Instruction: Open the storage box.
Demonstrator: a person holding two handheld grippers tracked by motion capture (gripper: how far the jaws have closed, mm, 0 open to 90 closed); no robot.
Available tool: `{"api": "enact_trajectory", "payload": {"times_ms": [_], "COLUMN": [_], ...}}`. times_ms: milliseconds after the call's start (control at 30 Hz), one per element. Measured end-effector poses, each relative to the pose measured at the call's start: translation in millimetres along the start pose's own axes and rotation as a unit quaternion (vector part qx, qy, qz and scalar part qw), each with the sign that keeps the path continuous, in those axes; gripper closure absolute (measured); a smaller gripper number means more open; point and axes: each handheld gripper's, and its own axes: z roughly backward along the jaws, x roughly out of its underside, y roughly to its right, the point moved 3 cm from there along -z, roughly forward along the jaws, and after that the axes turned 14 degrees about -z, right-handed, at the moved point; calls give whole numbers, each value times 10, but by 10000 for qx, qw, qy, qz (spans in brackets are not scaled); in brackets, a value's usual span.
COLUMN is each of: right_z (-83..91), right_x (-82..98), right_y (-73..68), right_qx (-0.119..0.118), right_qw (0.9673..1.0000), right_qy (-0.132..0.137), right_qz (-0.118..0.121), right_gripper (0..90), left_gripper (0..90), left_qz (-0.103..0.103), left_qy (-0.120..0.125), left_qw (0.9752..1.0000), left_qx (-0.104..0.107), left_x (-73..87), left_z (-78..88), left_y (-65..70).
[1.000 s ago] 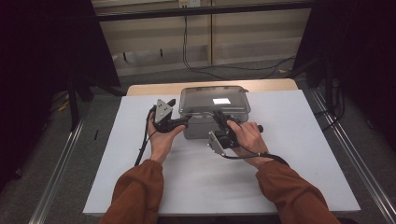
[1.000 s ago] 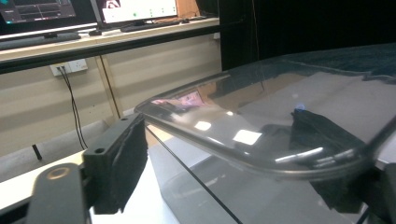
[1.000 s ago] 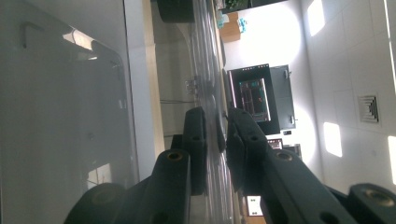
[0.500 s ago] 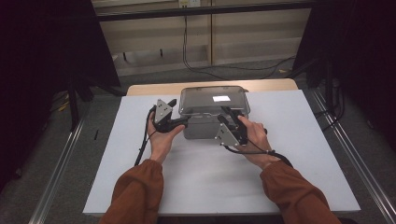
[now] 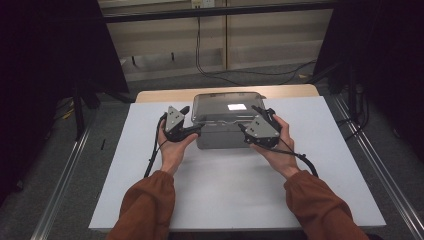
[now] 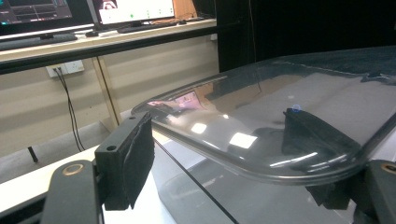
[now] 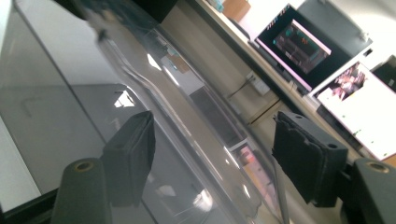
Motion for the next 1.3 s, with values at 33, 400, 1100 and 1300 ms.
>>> {"api": "enact_trajectory", "payload": {"times_ms": [33,400,1100,1300], "right_z": [0,-41,-147,-174], "right_x": [0,113,214,219], "right_y": [0,188,351,384], "right_qx": [0,-500,-409,-415], "right_qw": [10000,9888,9800,9782], "right_qy": [0,-140,29,113], "right_qz": [0,-1396,-1949,-2033], "right_gripper": [286,259,187,209], "left_gripper": [251,247,248,251], "left_qz": [0,31,82,99], "left_qy": [0,-18,21,66], "left_qw": [10000,10000,10000,9999], "left_qx": [0,7,7,-28], "left_x": [0,-9,-64,-85], "left_z": [0,2,3,11], "left_y": [0,-4,-46,-74]}}
